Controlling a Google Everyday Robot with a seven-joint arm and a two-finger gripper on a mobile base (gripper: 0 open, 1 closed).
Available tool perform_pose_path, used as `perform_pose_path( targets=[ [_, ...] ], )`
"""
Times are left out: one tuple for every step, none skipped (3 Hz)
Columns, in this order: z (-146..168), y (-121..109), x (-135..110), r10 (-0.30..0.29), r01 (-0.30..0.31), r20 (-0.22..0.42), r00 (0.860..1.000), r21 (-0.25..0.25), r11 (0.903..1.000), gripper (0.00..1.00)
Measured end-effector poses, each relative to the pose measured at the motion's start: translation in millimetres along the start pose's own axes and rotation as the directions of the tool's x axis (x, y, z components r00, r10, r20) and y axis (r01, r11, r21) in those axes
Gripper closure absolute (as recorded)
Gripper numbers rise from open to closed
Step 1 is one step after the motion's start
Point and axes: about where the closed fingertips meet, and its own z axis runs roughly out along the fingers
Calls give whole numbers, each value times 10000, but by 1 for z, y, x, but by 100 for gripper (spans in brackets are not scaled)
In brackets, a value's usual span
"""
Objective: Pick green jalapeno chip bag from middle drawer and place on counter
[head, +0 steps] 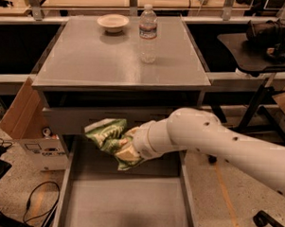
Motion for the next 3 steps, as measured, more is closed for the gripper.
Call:
perform_pose_path(
  targets=[
    [-68,-8,-79,-1119,1028,1502,9823,666,9925,100],
    [-106,-21,-150,-1980,1612,2466,9487,1614,9736,100],
    [-106,-44,-198,-2163,1449,3099,9258,2375,9605,100]
  ],
)
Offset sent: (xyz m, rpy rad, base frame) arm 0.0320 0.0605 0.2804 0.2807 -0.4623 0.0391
